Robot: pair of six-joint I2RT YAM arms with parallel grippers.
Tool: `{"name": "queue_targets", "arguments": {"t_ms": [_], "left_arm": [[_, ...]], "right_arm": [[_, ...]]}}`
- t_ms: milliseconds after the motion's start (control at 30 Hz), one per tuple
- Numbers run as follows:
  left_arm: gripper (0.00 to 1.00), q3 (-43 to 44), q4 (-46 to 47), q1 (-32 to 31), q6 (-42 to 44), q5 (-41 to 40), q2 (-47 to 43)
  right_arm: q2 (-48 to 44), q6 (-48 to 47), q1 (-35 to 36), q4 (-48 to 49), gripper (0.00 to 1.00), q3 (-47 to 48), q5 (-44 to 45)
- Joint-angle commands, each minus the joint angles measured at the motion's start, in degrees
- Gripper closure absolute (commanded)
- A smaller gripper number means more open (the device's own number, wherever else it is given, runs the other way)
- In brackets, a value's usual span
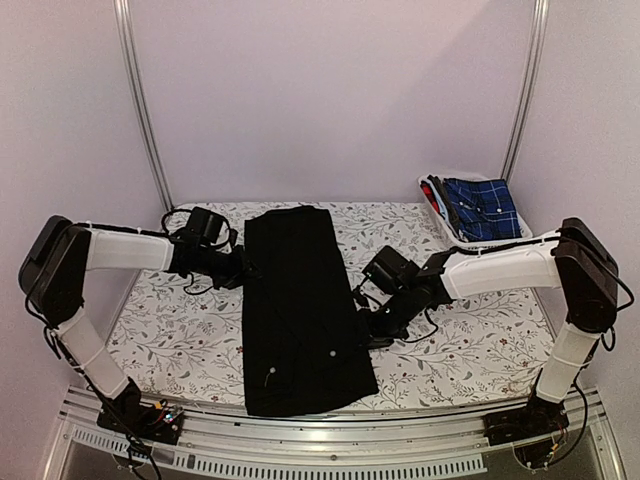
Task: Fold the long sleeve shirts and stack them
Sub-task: Fold the 1/3-folded shirt at the center of the board.
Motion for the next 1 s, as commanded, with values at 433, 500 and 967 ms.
{"name": "queue_targets", "arguments": {"t_ms": [433,500,967], "left_arm": [[0.76,14.68,4.36,-3.24,3.40,1.38,13.35],[0.76,16.02,6.50,-3.20,3.63,1.49,15.80],[0.80,20.73,3.33,-2.95,3.02,-2.04,26.18]], "right_arm": [[-3.69,3.17,2.28,1.49,1.00,-3.84,2.76],[-3.92,3.33,2.49,1.82,1.00,-4.38,2.82],[-5.39,2.99,2.64,2.90,0.76,-4.22,6.59]]}}
